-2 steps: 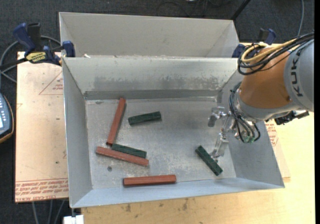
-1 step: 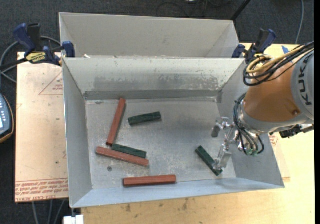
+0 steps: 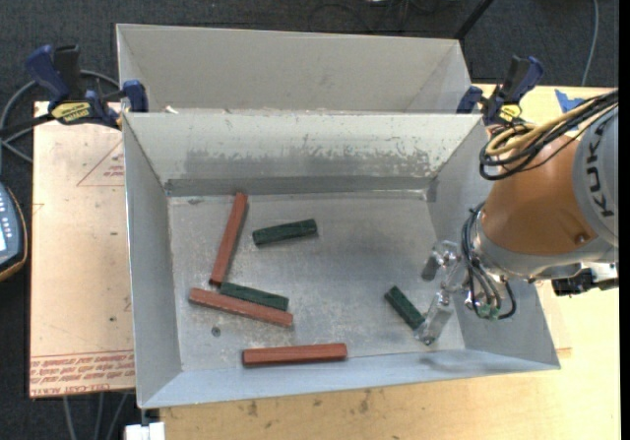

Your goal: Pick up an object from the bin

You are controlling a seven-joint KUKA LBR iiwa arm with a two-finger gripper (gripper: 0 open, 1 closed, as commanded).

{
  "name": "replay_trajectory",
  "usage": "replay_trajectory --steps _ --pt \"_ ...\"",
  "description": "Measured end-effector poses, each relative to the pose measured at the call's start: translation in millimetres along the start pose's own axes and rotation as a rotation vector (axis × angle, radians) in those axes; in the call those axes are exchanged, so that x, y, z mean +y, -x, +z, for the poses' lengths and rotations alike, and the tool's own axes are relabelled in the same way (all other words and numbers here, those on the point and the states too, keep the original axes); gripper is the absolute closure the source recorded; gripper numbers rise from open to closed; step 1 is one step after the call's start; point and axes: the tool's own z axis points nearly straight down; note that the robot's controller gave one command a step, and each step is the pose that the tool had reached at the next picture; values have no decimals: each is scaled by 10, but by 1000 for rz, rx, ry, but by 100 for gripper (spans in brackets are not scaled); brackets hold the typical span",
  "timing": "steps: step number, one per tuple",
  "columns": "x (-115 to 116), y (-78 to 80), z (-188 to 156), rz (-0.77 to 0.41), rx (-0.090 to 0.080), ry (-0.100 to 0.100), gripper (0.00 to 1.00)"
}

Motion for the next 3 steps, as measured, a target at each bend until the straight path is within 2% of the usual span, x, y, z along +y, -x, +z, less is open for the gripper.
replay_trajectory --steps 1,2,3 --pt "34 -42 554 90 3 -1 0" --pt "40 -40 555 88 -1 0 0" --pt "40 -34 546 88 -3 -1 100"
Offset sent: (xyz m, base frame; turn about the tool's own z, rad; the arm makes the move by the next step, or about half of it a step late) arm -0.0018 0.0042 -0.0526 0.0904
